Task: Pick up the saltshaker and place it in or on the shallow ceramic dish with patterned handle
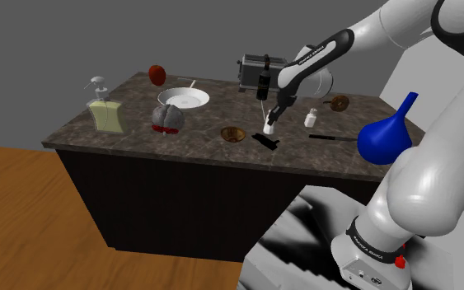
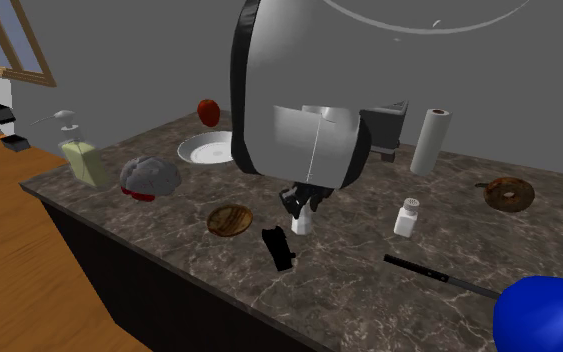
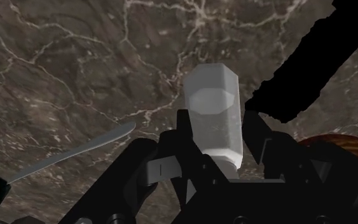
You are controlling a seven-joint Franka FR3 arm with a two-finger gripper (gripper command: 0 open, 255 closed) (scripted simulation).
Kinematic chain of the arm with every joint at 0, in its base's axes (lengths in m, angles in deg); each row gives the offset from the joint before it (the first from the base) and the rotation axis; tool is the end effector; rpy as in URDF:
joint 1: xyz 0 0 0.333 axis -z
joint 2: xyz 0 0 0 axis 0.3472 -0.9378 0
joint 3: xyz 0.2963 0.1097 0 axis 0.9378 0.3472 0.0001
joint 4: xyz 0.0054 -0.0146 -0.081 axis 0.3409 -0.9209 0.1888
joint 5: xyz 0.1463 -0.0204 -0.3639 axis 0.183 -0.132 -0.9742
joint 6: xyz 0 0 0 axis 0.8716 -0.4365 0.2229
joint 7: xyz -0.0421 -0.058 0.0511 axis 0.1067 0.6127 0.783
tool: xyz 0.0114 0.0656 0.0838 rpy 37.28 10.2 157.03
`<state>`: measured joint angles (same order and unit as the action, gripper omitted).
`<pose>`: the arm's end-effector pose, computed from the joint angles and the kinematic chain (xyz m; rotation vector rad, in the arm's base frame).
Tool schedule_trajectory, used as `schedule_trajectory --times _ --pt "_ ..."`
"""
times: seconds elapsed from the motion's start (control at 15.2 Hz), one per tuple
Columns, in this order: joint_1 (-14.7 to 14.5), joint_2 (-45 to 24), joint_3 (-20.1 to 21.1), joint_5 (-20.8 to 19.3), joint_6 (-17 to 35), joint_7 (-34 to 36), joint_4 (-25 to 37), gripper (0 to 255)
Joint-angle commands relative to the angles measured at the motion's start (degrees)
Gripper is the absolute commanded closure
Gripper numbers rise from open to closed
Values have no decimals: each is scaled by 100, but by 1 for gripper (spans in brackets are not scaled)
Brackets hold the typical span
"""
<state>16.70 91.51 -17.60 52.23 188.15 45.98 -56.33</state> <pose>0.4585 -0.2185 0.3426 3.0519 0.1651 0.4502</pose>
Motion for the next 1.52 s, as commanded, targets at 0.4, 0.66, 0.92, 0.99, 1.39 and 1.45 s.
schedule_trajectory --times 0.4,0.66,0.92,0.99,1.39,1.45 --pt "81 464 40 -556 -613 435 222 255" --pt "122 669 84 -747 -929 594 360 255" --pt "154 848 130 -892 -1247 719 519 255" --pt "161 889 142 -922 -1326 745 562 255" --pt "137 1032 288 -1053 -1650 1005 760 255" --pt "89 1017 385 -1079 -1649 1168 776 255"
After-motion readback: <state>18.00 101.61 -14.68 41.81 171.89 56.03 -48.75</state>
